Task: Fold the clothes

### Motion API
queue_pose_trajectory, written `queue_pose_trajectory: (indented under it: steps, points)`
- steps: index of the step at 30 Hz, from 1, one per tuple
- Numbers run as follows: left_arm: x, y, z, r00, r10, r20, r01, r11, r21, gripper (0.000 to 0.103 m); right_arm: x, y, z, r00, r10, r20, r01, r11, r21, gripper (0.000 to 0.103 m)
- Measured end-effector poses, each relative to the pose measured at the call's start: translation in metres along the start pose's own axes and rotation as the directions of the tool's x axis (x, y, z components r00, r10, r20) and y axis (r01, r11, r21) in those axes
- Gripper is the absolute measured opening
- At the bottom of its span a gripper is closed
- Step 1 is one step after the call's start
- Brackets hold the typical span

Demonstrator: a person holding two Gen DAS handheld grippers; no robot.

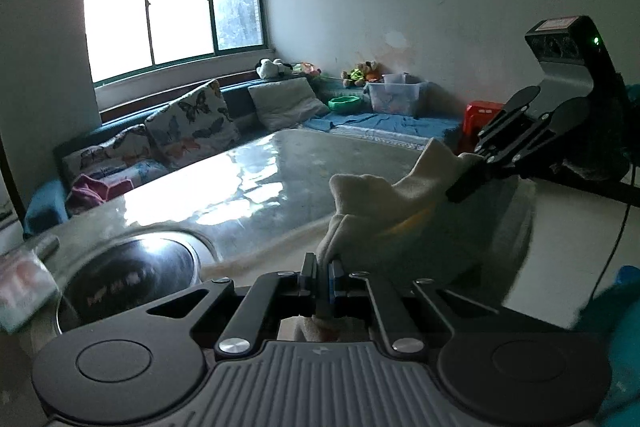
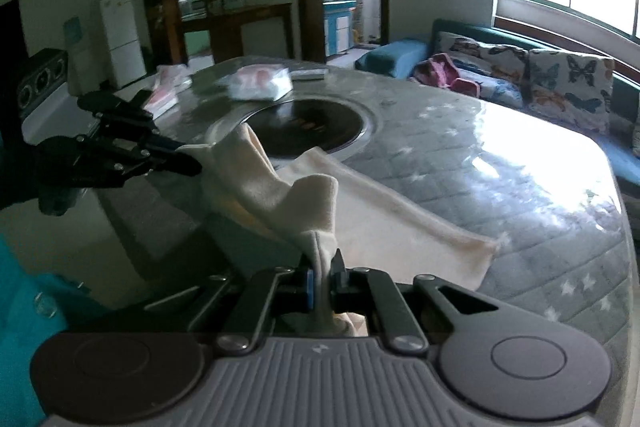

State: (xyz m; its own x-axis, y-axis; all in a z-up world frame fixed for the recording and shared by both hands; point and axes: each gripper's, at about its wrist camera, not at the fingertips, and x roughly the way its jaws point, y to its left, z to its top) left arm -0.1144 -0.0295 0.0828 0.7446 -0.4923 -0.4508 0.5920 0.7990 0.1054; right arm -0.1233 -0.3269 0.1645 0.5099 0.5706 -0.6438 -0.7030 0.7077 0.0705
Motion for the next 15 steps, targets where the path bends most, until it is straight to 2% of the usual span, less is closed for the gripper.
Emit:
queue_pose_trajectory:
  steps: [3,7,13,14,15]
  points:
    - [0.028,0.016,0.007,1.0,0.01,-0.007,-0.01,1.0,-0.005,0.006,0.019,-0.021,0.015,1.0,-0.018,-0.01,0.018,1.0,0.022,0.005]
    - [0.072,0.037,0.01,0.998,0.016,-0.054,-0.017,0.999,-0.029,0.006,0.052,-0.046,0.028,0.998,-0.043,-0.046,0.045,0.998,0.04,0.005]
    - [0.121,0.061,-0.003,0.99,0.057,-0.133,-0.069,0.994,-0.089,0.006,0.101,-0.07,0.023,0.993,-0.097,-0.07,0.104,0.99,0.098,0.007]
    - [0.127,0.065,-0.006,0.988,0.063,-0.143,-0.078,0.991,-0.104,0.006,0.109,-0.075,0.02,0.992,-0.102,-0.073,0.11,0.987,0.118,0.008]
    - [0.132,0.07,-0.008,0.985,0.071,-0.157,-0.091,0.988,-0.123,0.006,0.116,-0.078,0.016,0.991,-0.114,-0.074,0.123,0.982,0.143,0.018]
